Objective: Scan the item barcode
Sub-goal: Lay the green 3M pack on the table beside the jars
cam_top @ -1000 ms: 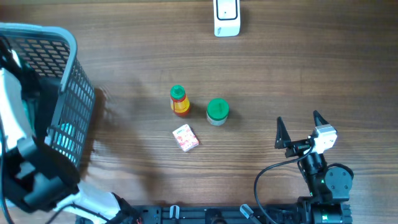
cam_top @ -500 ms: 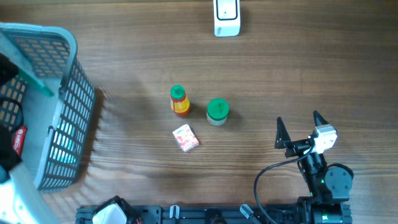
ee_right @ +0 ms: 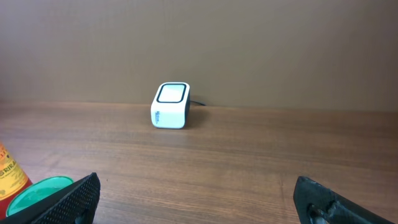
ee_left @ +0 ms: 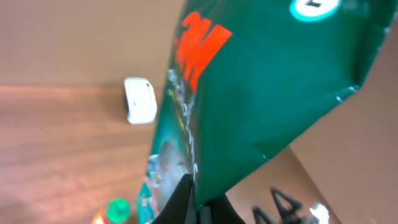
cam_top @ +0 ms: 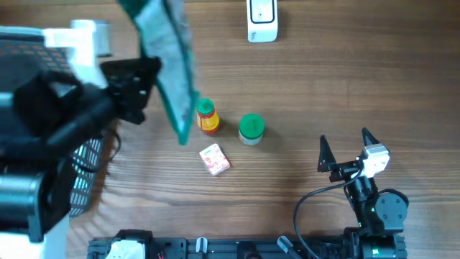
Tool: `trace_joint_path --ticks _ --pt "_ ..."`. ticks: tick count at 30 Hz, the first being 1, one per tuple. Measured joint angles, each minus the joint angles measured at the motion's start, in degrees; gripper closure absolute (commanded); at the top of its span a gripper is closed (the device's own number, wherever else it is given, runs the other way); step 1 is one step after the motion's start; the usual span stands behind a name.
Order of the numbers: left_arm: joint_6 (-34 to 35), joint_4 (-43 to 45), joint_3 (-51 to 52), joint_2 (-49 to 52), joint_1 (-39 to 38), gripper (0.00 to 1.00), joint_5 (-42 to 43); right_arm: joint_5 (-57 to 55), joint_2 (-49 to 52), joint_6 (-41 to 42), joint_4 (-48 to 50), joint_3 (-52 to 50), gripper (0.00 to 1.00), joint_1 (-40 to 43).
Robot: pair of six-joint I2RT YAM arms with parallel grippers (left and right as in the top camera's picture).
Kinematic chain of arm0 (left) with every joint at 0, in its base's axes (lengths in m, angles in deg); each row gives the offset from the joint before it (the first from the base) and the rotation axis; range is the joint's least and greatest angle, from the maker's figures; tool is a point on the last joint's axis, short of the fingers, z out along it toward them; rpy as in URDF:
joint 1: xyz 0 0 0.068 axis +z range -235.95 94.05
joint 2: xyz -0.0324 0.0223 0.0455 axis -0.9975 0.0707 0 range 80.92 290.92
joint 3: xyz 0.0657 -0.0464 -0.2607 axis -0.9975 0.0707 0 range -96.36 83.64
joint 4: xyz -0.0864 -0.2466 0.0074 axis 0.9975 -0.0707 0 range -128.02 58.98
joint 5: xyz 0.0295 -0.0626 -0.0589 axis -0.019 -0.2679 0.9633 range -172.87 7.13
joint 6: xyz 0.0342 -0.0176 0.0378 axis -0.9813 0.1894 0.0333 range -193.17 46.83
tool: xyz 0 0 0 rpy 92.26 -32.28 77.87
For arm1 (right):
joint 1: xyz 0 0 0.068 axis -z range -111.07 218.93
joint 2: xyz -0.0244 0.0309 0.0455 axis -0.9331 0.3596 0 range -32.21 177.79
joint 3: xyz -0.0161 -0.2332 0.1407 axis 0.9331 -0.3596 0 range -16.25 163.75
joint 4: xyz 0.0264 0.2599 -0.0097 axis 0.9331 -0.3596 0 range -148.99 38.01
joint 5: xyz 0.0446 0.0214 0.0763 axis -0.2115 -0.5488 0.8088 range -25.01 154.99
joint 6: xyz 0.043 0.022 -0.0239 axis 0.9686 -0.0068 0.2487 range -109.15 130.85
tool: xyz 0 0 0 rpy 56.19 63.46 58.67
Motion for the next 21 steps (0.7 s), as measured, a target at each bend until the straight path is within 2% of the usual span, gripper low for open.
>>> trace_joint_path --ticks 1,2,4,7,10,12,21 --pt "0.0 -0.3 0.0 0.2 -0.5 0.96 0.0 0.0 0.0 0.0 0.0 0.0 0.00 0.0" --pt "0.0 -3.0 -0.1 3.5 -6.0 0.96 0.0 0.0 0.0 0.0 0.0 0.0 0.00 0.0" --pt "0.2 -4.0 -0.1 8.7 -9.6 0.96 -0.1 0.0 0.0 0.0 0.0 0.0 0.00 0.0" --pt "4.2 -5.3 -0.1 15.2 -11.8 0.96 -1.5 0.0 0.0 0.0 0.0 0.0 0.00 0.0" --pt "9.3 -11.2 -0.1 19.2 -12.6 0.96 -8.6 0.0 0.0 0.0 0.0 0.0 0.00 0.0" --pt "10.9 -11.9 -0.1 20.5 -13.8 0.96 -12.2 0.0 0.0 0.0 0.0 0.0 0.00 0.0" --pt "13.0 -11.7 0.0 27.4 -20.9 0.96 -14.8 0.0 0.0 0.0 0.0 0.0 0.00 0.0"
